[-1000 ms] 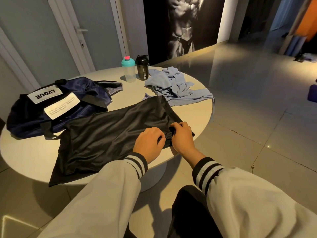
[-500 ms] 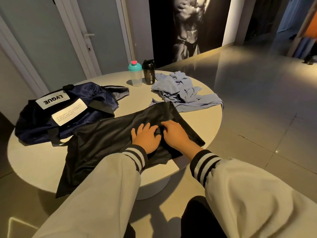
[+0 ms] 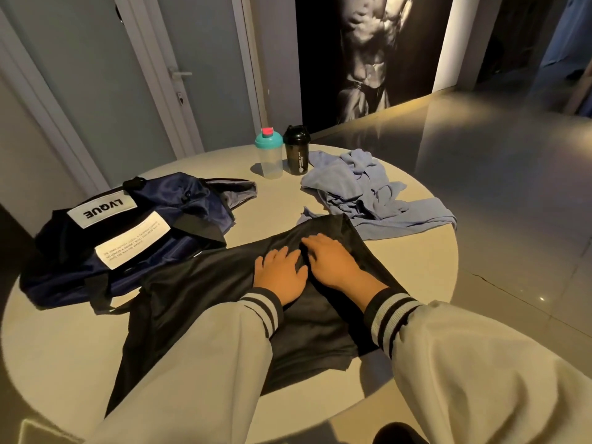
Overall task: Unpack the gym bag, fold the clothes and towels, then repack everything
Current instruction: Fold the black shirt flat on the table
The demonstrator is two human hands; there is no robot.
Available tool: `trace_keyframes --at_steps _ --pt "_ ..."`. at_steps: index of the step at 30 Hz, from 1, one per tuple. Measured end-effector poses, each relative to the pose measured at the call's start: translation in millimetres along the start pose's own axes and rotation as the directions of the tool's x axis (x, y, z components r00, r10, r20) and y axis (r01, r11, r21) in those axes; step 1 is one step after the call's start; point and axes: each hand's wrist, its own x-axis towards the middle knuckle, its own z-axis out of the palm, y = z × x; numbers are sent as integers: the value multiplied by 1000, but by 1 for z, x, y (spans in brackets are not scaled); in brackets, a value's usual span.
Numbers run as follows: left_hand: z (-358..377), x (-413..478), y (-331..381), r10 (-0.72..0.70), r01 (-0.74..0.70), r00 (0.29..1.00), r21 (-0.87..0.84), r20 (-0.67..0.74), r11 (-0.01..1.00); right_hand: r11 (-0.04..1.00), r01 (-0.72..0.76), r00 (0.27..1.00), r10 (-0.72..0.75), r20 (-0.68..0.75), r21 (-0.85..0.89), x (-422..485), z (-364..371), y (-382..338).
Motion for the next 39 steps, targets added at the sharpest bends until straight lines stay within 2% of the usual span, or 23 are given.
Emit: trace_keyframes --at_steps 2,4,9,12,14,16,18,21,23,25,28,30,31,33,34,36,38,39 --pt "8 6 -4 15 -15 999 8 44 1000 1000 5 996 -3 84 -22 14 6 1" --pt "14 8 -7 37 -37 999 -18 17 999 997 -46 995 51 88 -60 23 11 7" --pt "16 5 -14 -72 64 979 -50 -190 997 967 -243 969 246 28 -79 30 14 21" --pt "12 12 -12 -104 102 993 -34 -60 994 964 -228 974 224 -46 -139 34 14 8" --pt "8 19 -11 -84 85 995 -15 45 996 984 -102 990 86 -111 -144 40 16 -3" --pt "6 25 -14 -50 52 993 -17 107 998 997 -3 997 -3 -80 -72 45 19 -10" --pt "5 28 -20 -14 22 996 -88 94 996 1000 -28 999 28 -31 3 46 20 -6" --pt "4 27 -27 -24 11 999 -267 -45 964 995 -98 995 97 -21 -30 44 21 5" --pt "6 22 -26 -50 37 996 -164 -75 986 989 -127 991 129 20 -69 42 19 10" --pt "8 16 -23 -69 67 997 -72 -26 995 978 -188 979 194 63 -90 39 17 13" --pt "9 13 -21 -56 58 998 -64 34 996 952 -279 957 286 48 -125 35 12 12" --pt "8 15 -21 -7 13 999 -158 42 987 953 -242 970 241 -27 -185 34 11 4" --pt "7 15 -22 12 -7 1000 -269 19 963 967 -184 982 175 -66 -177 34 11 -4" --pt "2 13 -29 -22 -27 995 -463 -99 886 998 -42 994 37 -101 -44 37 16 -22" --pt "0 12 -36 -78 -13 982 -472 -172 881 999 -9 996 14 -85 52 38 19 -33" --pt "-4 8 -55 -177 98 947 -286 -266 953 989 7 999 -1 -36 150 39 25 -55" --pt "-6 1 -73 -232 214 957 -114 -176 970 986 41 999 -37 -25 163 41 34 -76" --pt "-8 -3 -79 -238 228 965 -101 -107 968 984 55 998 -51 -25 169 42 39 -86"
